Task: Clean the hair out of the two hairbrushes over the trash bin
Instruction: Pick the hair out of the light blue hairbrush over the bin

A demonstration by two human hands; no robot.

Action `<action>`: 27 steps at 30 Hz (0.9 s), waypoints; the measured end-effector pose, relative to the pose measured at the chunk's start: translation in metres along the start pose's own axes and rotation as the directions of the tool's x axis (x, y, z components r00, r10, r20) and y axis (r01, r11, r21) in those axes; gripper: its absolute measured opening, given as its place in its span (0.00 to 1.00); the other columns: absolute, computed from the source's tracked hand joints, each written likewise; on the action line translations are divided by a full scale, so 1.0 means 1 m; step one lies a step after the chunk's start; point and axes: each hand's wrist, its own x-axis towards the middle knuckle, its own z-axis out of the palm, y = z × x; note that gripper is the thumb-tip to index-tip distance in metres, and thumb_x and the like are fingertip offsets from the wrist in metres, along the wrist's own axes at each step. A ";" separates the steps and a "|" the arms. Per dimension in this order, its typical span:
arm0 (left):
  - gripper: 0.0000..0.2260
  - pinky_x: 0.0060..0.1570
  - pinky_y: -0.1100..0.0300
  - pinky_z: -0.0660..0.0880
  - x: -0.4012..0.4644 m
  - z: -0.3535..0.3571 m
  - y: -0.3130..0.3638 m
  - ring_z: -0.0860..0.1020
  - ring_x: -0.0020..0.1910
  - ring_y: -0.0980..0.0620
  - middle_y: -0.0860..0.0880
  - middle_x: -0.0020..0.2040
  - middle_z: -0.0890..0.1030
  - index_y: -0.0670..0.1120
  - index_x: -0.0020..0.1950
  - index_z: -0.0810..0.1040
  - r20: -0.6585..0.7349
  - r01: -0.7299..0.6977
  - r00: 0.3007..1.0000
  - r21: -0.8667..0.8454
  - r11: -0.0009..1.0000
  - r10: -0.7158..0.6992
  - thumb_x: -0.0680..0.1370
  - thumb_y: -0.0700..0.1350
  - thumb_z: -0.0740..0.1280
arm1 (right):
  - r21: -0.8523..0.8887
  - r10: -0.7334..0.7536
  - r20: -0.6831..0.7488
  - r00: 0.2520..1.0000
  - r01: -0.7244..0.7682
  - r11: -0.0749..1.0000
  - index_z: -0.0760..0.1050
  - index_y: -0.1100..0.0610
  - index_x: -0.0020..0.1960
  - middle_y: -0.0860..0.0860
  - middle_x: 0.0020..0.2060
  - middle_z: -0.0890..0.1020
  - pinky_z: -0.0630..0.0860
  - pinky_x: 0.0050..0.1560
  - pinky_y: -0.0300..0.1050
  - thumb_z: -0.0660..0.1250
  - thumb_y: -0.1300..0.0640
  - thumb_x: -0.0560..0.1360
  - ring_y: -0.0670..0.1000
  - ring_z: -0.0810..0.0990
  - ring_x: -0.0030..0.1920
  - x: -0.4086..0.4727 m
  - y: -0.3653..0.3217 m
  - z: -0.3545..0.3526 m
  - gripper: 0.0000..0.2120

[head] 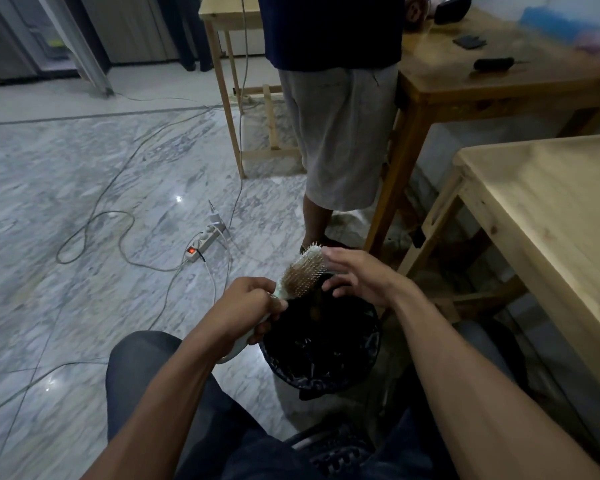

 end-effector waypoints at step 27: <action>0.12 0.31 0.52 0.52 0.005 -0.031 -0.017 0.58 0.28 0.50 0.43 0.34 0.68 0.47 0.48 0.66 -0.196 -0.069 0.980 -0.173 0.983 0.034 0.76 0.31 0.64 | 0.103 0.131 -0.640 0.757 -0.085 0.991 0.81 0.63 0.45 0.55 0.37 0.80 0.71 0.30 0.39 0.68 0.56 0.82 0.47 0.72 0.28 0.010 -0.005 -0.005 0.11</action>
